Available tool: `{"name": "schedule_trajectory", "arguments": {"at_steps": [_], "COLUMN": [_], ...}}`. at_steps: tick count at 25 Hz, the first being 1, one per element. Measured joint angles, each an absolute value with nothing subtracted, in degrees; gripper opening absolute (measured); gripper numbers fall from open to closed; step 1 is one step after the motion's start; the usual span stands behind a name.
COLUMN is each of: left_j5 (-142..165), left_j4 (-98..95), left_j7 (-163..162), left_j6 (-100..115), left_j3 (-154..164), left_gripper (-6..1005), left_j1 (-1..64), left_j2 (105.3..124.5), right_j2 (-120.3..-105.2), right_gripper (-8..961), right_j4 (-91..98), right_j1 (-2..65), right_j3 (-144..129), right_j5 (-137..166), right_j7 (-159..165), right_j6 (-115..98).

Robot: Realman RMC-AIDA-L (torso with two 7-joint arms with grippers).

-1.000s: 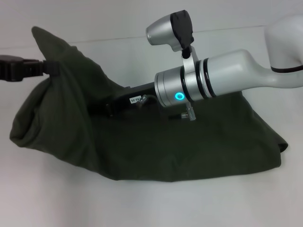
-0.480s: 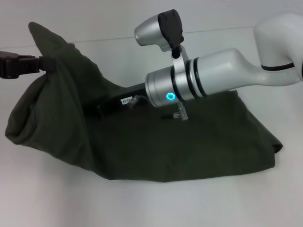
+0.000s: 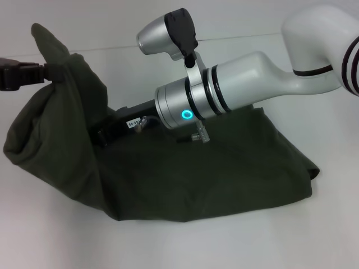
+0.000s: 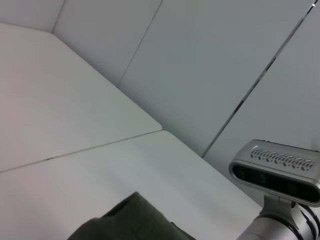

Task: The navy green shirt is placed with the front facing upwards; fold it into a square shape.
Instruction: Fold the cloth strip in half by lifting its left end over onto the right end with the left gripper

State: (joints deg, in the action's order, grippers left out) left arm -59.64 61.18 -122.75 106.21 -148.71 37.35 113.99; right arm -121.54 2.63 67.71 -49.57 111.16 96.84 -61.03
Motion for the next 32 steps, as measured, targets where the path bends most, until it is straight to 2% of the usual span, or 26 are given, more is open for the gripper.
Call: {"name": "schedule_trajectory", "arguments": {"at_steps": [7,20,26,32], "left_j5": [-59.8,-62.5,-62.7,-62.8], "left_j4": [61.2,61.2,61.1,61.0], "left_j7": [-122.8,-124.2,-124.6,-125.8], "left_j6": [106.1,106.6,106.3,104.9], "left_j3": [-148.7,-149.1,-148.7,-147.8], "left_gripper": [19,19,20,20], "left_j1": [37.4,37.6,38.1,38.9], "left_j2": [113.98,114.20,115.74,118.26], "right_j2": [-121.03,-119.92,-119.26,-117.60], "right_gripper": [3,4,3,3], "right_j4": [3.7,20.2,26.7,28.0], "right_j1": [63.9,46.2,39.3,36.6], "right_j3": [-49.0,-49.0,-48.9,-47.4], "right_j5": [110.3,101.7,96.9,95.5], "right_j7": [96.8,98.2,99.0,99.0], "right_j6": [-59.9,-64.8,-66.2,-67.5]}}
